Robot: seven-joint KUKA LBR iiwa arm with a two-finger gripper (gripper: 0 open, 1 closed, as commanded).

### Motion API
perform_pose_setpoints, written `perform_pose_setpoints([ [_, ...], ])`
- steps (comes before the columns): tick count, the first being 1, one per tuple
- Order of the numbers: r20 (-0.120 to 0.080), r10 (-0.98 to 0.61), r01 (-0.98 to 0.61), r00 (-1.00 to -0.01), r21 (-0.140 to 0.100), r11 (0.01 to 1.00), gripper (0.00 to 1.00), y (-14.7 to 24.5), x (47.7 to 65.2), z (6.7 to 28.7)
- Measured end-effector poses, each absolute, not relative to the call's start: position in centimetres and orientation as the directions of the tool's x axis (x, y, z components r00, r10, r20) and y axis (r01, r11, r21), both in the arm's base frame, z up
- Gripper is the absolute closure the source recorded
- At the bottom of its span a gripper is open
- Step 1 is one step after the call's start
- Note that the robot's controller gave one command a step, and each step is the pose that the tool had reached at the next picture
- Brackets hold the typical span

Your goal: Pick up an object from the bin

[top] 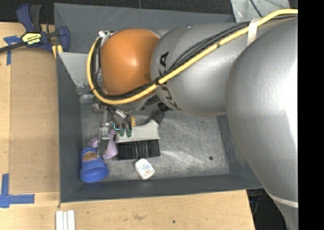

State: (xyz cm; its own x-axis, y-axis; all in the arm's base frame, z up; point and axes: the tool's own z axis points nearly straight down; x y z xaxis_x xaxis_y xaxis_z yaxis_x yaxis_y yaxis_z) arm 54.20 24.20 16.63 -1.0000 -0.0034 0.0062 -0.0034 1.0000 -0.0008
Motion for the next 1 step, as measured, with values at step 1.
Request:
perform_pose_setpoints([
  [1,-0.002,-0.001,-0.001,-1.0,0.001,1.0,0.0,24.09,54.42,17.12],
])
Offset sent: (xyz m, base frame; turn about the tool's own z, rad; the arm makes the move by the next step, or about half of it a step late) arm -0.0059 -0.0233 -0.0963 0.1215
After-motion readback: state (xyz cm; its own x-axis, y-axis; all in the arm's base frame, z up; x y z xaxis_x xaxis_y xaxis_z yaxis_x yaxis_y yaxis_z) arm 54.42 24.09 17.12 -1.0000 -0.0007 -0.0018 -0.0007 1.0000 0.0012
